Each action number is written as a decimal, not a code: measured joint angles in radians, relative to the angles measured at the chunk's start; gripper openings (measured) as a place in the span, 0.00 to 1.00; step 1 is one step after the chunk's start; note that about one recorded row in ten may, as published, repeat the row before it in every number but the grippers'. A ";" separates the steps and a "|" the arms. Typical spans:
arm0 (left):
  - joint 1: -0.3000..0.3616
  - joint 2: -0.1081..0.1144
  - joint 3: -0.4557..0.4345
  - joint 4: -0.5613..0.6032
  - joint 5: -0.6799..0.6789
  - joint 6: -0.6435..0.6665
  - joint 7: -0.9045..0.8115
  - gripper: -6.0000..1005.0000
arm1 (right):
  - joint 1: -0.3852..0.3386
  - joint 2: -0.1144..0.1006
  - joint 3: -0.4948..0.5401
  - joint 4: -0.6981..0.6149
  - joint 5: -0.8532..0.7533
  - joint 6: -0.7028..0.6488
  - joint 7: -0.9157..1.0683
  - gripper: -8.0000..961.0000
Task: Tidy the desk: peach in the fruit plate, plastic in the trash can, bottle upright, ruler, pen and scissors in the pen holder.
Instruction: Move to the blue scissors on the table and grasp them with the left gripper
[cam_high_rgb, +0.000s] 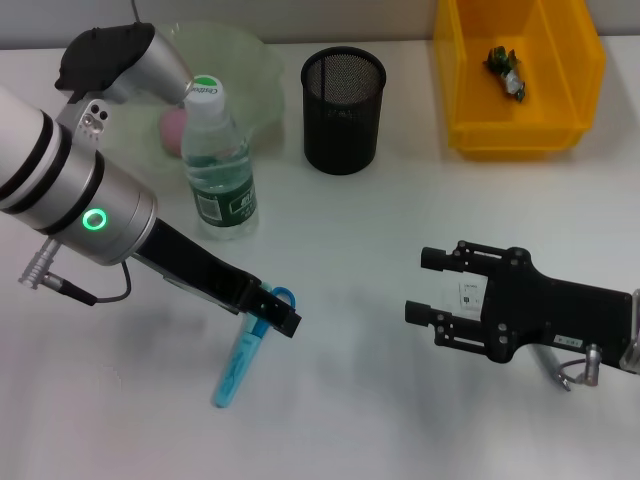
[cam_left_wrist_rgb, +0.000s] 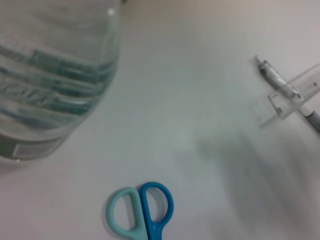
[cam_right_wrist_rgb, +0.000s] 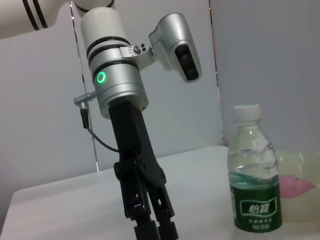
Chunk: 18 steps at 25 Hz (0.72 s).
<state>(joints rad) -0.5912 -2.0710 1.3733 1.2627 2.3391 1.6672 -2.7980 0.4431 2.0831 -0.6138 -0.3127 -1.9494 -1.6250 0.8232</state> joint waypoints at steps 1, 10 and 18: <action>-0.004 0.000 0.003 0.000 0.005 0.001 -0.018 0.84 | 0.002 0.000 0.002 0.000 0.001 0.001 0.000 0.68; -0.066 -0.009 0.041 -0.089 0.041 0.002 -0.080 0.84 | 0.025 0.000 0.025 0.003 0.001 0.022 0.000 0.68; -0.087 -0.005 0.039 -0.138 0.098 -0.021 -0.076 0.84 | 0.040 0.000 0.029 0.022 0.011 0.042 0.001 0.68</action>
<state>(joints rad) -0.6786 -2.0758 1.4123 1.1252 2.4371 1.6460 -2.8738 0.4835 2.0833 -0.5851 -0.2904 -1.9381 -1.5826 0.8243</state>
